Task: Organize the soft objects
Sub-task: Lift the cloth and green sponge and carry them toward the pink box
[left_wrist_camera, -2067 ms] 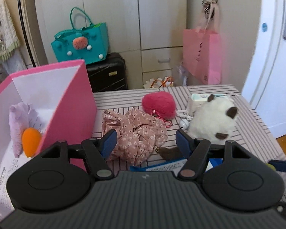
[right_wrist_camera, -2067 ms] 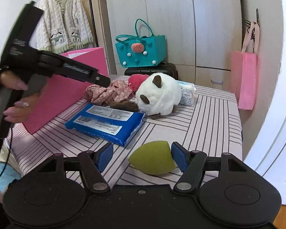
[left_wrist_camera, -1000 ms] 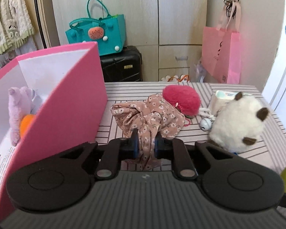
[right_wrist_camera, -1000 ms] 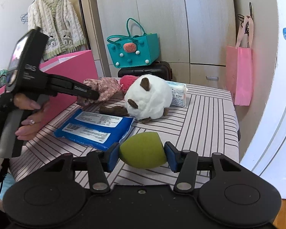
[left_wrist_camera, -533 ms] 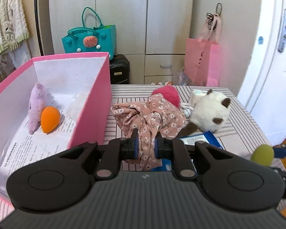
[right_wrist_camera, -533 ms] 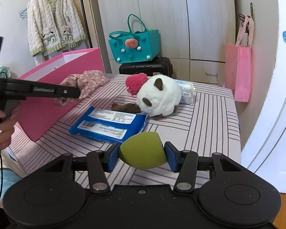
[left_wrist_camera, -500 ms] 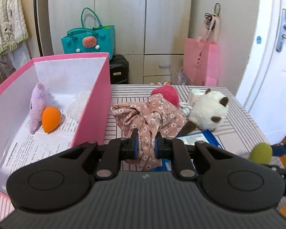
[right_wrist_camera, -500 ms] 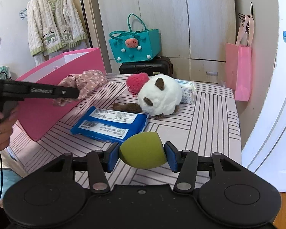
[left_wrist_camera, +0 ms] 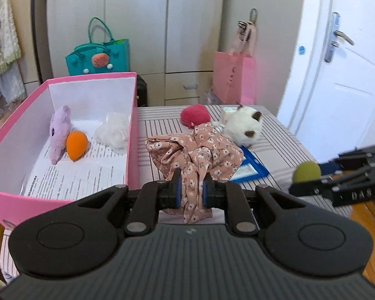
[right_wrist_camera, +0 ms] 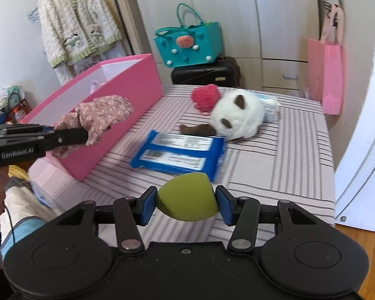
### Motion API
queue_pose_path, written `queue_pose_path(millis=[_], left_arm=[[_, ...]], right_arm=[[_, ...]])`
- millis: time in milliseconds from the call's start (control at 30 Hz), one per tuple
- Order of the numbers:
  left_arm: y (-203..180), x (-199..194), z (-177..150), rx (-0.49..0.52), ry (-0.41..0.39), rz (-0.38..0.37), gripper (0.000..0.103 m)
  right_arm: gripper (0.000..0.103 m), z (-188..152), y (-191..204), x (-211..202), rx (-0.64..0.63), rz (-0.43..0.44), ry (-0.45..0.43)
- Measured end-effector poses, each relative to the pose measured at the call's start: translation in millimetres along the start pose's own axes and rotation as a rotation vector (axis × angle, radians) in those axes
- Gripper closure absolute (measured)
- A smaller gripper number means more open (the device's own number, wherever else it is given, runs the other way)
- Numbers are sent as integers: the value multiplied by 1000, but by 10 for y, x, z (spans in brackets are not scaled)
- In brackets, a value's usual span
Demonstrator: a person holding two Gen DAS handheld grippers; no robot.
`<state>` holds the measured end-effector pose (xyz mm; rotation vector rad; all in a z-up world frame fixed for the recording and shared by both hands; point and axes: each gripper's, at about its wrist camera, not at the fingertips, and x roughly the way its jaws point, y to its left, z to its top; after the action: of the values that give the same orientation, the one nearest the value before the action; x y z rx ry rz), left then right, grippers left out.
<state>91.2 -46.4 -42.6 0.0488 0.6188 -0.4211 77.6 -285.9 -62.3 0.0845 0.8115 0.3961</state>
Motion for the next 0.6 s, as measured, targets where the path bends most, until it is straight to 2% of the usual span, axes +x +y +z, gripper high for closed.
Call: queue_pose_path(millis=[167,333,433,600], left_arm=[[103,-211,-124,31,31,-18,89],[245,-389,-218,36,104,-72,89],[312,-498,-260,38,121,-75,89],[427,-706,-266,35,160,-119,89]], right_arm=[[47,46,278,-112,-65,9,-5],[47,139,548,-170,-112,92,30],[47,195,717,-181,-147,131,44],[47,303,1003,-202,-193,192,57]])
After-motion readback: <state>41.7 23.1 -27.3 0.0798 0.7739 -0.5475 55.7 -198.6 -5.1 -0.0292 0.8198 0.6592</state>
